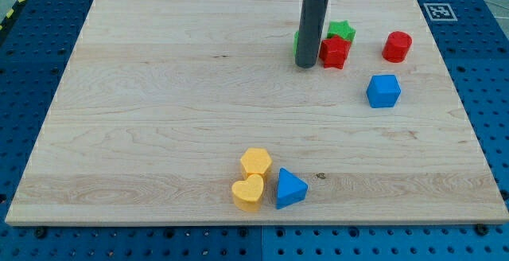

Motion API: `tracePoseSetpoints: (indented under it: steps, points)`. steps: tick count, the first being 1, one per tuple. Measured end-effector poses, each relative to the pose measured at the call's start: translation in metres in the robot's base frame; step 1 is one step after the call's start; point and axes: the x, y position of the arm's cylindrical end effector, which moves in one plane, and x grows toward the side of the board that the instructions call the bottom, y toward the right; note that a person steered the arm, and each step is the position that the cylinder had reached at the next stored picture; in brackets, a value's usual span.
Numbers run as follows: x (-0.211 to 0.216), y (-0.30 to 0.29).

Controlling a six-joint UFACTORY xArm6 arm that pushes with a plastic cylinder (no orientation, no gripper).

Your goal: Move arm towards right center

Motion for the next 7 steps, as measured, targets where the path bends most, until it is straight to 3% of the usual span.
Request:
tracePoseSetpoints:
  steps: [4,7]
  points:
    - [-0.013,0.001]
    - [0.084,0.023]
